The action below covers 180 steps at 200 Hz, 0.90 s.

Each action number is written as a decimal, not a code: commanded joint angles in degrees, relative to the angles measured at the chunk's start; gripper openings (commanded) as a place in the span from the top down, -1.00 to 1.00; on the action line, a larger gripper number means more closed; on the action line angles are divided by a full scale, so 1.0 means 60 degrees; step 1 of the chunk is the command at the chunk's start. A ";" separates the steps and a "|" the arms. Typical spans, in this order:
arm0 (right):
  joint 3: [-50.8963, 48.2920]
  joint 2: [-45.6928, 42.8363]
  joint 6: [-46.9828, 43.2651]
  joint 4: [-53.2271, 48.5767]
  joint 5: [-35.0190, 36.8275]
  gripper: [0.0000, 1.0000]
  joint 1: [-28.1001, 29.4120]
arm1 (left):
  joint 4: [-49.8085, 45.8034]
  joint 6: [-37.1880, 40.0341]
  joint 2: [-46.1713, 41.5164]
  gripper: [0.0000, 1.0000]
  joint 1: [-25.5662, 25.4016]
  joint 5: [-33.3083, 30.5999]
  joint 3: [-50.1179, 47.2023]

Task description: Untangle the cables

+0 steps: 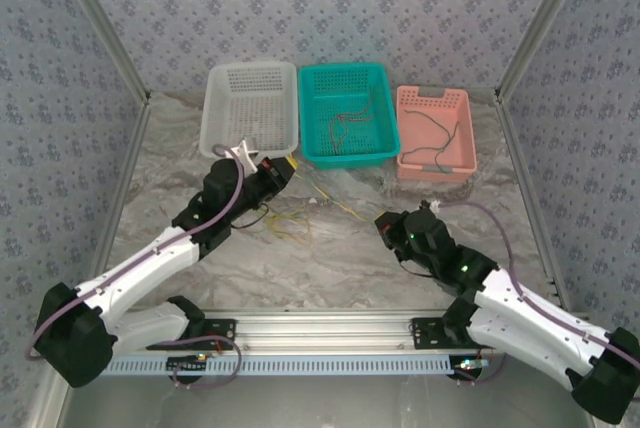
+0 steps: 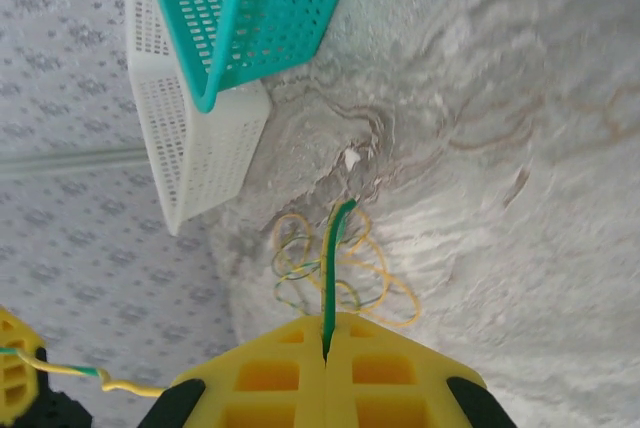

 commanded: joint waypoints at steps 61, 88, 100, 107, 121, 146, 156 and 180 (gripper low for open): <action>0.1828 0.0366 -0.0849 -0.2757 0.1252 0.11 0.0317 | -0.0685 0.1482 0.0438 1.00 0.1618 0.1934 0.2254; 0.3451 0.0082 -0.3317 -0.4806 0.1776 -0.17 0.0069 | -0.2477 0.2576 0.0740 1.00 0.2450 0.2787 0.3295; 0.3780 -0.0040 -0.4492 -0.4772 0.1724 -0.18 -0.0107 | -0.2919 0.2847 0.0926 1.00 0.2961 0.3165 0.3716; 0.3963 -0.0051 -0.5003 -0.4797 0.1561 -0.18 -0.0187 | -0.3190 0.3070 0.1063 1.00 0.3270 0.3367 0.4024; 0.4266 0.0061 -0.5902 -0.4710 0.1230 -0.18 -0.0285 | -0.3972 0.3579 0.1371 1.00 0.3806 0.3274 0.4700; 0.4511 0.0513 -0.6632 -0.4325 0.0606 -0.14 -0.0211 | -0.3695 0.3106 0.1817 1.00 0.4764 0.2638 0.4943; 0.4525 0.0696 -0.6654 -0.4147 0.0545 -0.13 -0.0070 | -0.3473 0.2815 0.1960 1.00 0.4959 0.1902 0.4884; 0.4554 0.1044 -0.6806 -0.3776 0.0723 -0.12 0.0350 | -0.2852 0.1628 0.2463 1.00 0.5243 0.0322 0.4616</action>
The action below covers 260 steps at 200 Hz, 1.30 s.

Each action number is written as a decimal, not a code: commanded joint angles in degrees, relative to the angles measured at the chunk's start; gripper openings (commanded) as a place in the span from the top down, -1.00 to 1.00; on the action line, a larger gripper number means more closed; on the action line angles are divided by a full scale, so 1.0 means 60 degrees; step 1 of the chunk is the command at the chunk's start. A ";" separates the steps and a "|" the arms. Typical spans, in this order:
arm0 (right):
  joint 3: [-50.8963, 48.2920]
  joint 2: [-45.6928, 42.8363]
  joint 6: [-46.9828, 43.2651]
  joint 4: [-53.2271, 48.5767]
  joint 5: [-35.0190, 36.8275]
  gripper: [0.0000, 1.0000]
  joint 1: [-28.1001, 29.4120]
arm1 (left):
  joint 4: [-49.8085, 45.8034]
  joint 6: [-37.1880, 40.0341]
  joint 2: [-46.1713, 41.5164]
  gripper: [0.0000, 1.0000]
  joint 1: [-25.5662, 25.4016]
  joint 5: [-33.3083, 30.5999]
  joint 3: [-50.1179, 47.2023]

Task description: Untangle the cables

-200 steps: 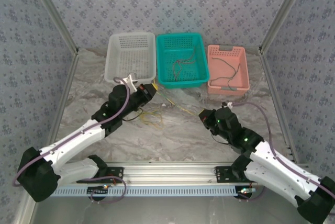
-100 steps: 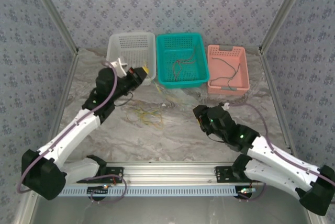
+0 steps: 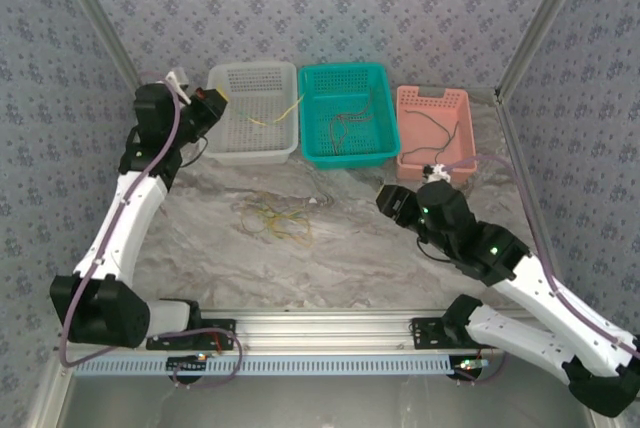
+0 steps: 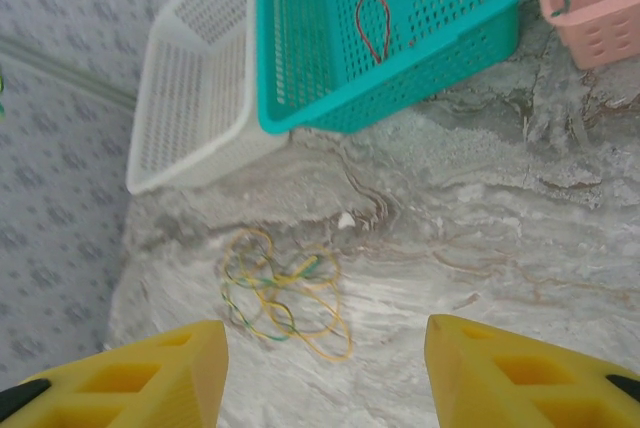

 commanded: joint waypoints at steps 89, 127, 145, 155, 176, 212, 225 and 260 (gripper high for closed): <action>0.0790 0.0791 -0.1226 0.0394 0.0157 -0.11 0.0648 | -0.0116 -0.5976 0.4505 1.00 0.0284 -0.4423 0.1507; 0.1360 0.1354 -0.1494 0.0420 -0.0076 -0.11 0.0665 | 0.0358 -0.6447 0.5948 0.88 0.0093 -0.4101 0.2383; 0.1410 0.1589 -0.1508 0.0603 -0.0211 -0.13 0.0665 | 0.1159 -0.6646 0.6341 0.09 0.0013 -0.3487 0.2310; 0.1459 0.1797 -0.1600 0.0841 -0.0436 -0.16 0.0643 | 0.1750 -0.6870 0.6340 -0.44 -0.0015 -0.3198 0.2008; 0.1772 0.2466 -0.2209 0.1528 -0.1300 -0.17 0.0686 | 0.2185 -0.6958 0.5802 -0.89 -0.0128 -0.3192 0.1472; 0.2219 0.3175 -0.2949 0.2667 -0.1940 -0.21 0.0932 | 0.1996 -0.6372 0.4796 -0.98 -0.0209 -0.2693 0.1331; 0.2424 0.3463 -0.3020 0.2757 -0.1992 -0.24 0.0944 | 0.1627 -0.6139 0.4325 -0.98 -0.0224 -0.2571 0.1264; 0.3224 0.4778 -0.3538 0.2280 -0.2256 -0.25 0.1082 | -0.0197 -0.4993 0.2567 -0.91 -0.0231 -0.2413 0.0800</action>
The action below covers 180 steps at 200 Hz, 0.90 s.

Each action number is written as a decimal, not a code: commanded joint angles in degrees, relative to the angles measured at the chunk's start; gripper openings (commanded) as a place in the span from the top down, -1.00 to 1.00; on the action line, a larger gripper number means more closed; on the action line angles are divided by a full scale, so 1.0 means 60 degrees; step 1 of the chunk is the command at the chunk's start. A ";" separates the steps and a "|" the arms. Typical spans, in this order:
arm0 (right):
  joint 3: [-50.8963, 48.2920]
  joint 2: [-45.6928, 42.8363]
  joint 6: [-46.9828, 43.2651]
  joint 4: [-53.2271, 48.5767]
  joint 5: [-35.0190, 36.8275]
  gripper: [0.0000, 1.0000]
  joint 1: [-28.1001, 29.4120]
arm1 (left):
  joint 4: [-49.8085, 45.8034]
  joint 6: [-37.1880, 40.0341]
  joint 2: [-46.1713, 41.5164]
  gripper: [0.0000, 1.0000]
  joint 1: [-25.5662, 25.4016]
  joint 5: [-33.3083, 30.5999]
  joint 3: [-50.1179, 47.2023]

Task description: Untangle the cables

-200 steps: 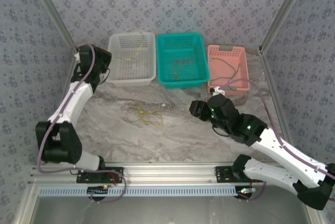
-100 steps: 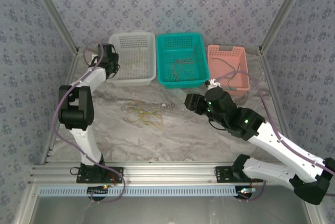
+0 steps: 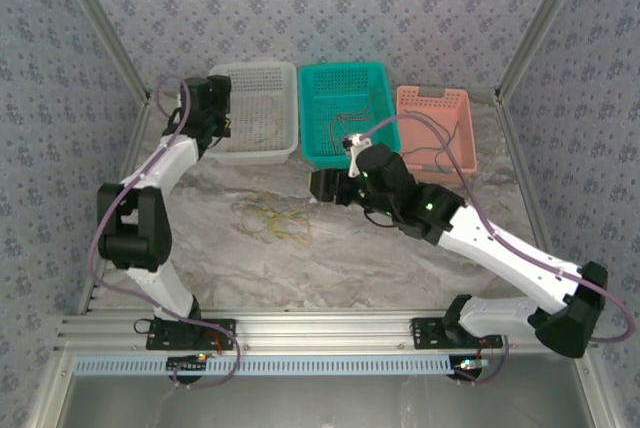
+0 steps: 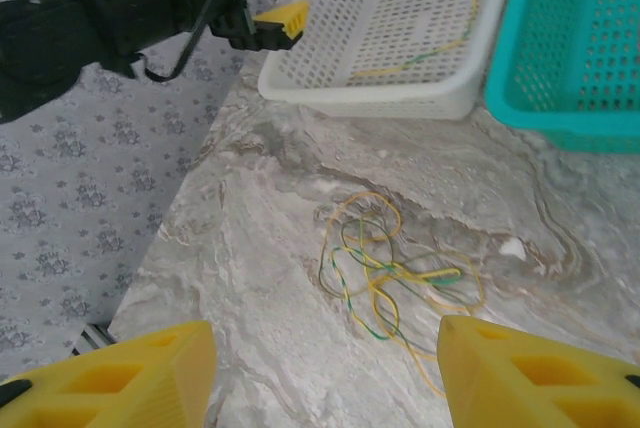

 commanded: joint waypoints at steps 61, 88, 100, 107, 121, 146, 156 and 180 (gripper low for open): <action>0.1054 0.3488 -0.1330 -0.0833 0.0327 -0.02 0.0706 | -0.4784 0.4309 -0.4639 -0.29 -0.0840 0.1509 -0.3404; 0.1361 0.4566 -0.0980 -0.0391 -0.0214 0.01 0.0834 | -0.3500 0.4043 -0.6047 -0.04 -0.1577 0.2313 -0.6364; 0.1573 0.4947 -0.0940 -0.0244 0.0189 0.01 0.1027 | -0.2663 0.3839 -0.6401 -0.08 -0.2133 0.2367 -0.7197; 0.1695 0.5171 -0.0843 -0.0272 0.0398 0.02 0.1080 | -0.2360 0.3816 -0.6480 -0.15 -0.2418 0.2301 -0.7451; 0.1758 0.5472 -0.0599 -0.0226 0.0563 0.03 0.1013 | -0.1971 0.3953 -0.6413 -0.19 -0.2798 0.2229 -0.7624; 0.1483 0.5560 -0.0324 0.0035 0.0526 0.05 0.0908 | -0.2158 0.4463 -0.5845 -0.12 -0.2971 0.1875 -0.7373; 0.1326 0.5447 -0.0225 0.0113 0.0537 0.05 0.0917 | -0.2403 0.4746 -0.5557 -0.10 -0.2978 0.1605 -0.7187; 0.0832 0.4995 0.0070 0.0338 0.0648 0.05 0.0962 | -0.2021 0.4960 -0.4808 0.02 -0.2921 0.1468 -0.7106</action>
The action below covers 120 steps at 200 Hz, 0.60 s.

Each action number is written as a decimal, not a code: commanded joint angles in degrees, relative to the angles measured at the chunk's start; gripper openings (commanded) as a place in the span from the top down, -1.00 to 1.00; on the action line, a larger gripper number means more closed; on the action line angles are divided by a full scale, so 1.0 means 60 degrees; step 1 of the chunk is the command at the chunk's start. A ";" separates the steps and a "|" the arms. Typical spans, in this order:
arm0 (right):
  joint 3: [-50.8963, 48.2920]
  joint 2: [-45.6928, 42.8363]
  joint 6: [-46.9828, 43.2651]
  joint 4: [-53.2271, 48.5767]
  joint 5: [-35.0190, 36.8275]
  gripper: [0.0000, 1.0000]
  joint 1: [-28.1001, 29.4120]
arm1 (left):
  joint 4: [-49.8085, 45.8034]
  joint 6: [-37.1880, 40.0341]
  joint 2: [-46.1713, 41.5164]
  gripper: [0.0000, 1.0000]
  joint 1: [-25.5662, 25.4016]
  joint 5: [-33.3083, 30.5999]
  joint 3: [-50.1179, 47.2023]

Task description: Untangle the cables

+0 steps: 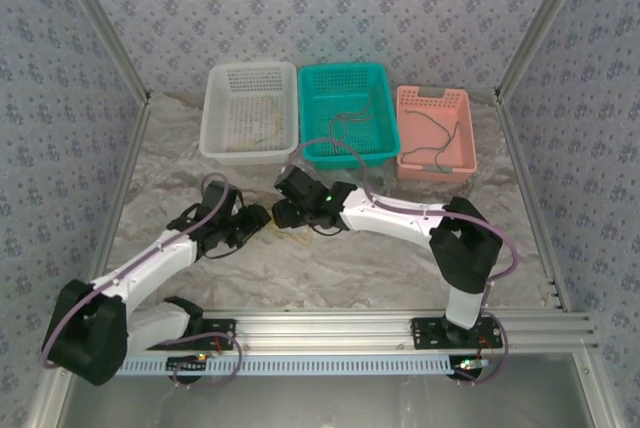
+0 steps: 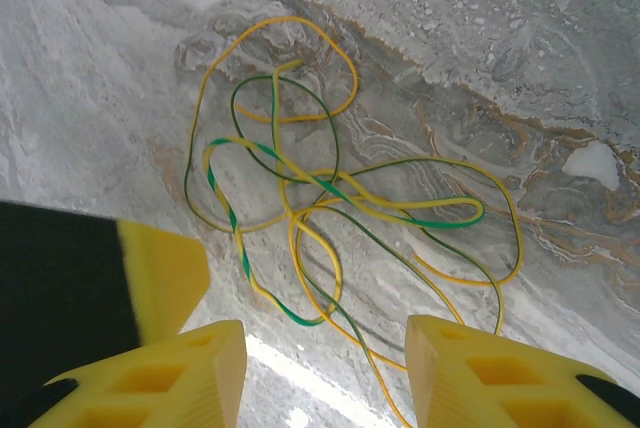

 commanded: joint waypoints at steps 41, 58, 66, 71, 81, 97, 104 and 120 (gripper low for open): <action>-0.1089 -0.1125 0.0633 0.0412 0.0410 0.05 0.0022 | 0.1015 0.0717 0.1784 0.48 0.0081 -0.0362 0.0565; -0.1133 -0.1214 0.0668 0.0506 0.0413 0.05 0.0026 | 0.1138 0.0819 0.1967 0.86 0.0143 -0.0402 0.0629; -0.1487 -0.1202 0.0687 0.0523 0.0433 0.04 0.0001 | 0.1167 0.0857 0.1949 1.00 0.0141 -0.0385 0.0629; -0.1547 -0.1165 0.0710 0.0527 0.0468 0.04 -0.0026 | 0.1161 0.0865 0.1897 1.00 0.0141 -0.0369 0.0627; -0.1655 -0.1129 0.0748 0.0604 0.0493 0.04 -0.0074 | 0.1157 0.0878 0.1666 1.00 0.0149 -0.0235 0.0592; -0.1898 -0.1089 0.0676 0.0812 0.0557 -0.03 -0.0185 | 0.0880 0.1004 0.1026 1.00 0.0128 -0.0077 0.0593; -0.1984 -0.1059 0.0514 0.0911 0.0613 -0.07 -0.0213 | 0.0724 0.1113 0.0703 1.00 0.0126 -0.0011 0.0612; -0.2041 -0.0913 0.0191 0.1118 0.0558 -0.13 -0.0276 | 0.0235 0.1514 0.0092 1.00 0.0141 0.0197 0.0836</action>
